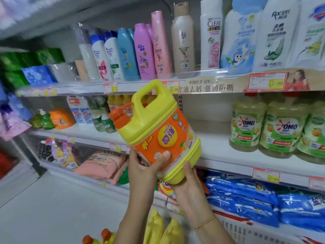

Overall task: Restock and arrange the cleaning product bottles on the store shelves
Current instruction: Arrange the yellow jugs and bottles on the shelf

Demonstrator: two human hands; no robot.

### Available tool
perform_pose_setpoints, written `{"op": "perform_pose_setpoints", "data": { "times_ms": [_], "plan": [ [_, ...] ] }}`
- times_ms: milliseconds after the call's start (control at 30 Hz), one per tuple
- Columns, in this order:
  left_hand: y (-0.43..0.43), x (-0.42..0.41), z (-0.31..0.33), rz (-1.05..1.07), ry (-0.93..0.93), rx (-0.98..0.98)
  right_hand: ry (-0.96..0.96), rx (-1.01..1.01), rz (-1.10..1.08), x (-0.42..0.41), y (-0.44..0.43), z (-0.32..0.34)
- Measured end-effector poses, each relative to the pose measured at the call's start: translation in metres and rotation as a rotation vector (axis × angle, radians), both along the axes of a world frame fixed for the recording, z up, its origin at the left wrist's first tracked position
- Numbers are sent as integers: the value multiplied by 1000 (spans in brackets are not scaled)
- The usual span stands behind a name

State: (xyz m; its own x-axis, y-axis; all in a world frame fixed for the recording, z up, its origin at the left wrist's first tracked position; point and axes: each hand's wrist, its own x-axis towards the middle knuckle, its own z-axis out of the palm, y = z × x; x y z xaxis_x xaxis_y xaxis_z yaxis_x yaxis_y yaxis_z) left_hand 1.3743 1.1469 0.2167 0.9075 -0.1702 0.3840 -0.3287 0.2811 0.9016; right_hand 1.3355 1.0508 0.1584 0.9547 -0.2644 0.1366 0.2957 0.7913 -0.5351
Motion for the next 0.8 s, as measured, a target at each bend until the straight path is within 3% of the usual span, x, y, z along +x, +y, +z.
{"op": "perform_pose_setpoints", "data": {
  "times_ms": [67, 233, 367, 500, 667, 800],
  "plan": [
    [10, 3, 10, -90, -31, 38, 65, -17, -31, -5, -6, 10],
    [31, 25, 32, -280, -95, 150, 186, 43, 137, -18, -27, 22],
    [27, 40, 40, -429, -16, 111, 256, 100, 279, -28, -34, 18],
    [29, 50, 44, -536, 32, 62, 360, 33, 459, -29, -43, 2],
    [37, 53, 59, -442, -34, 80, 386, 22, 688, -28, -50, -15],
    [43, 53, 72, -407, -50, 260, 417, 118, 660, -27, -55, -30]
  ]
}}
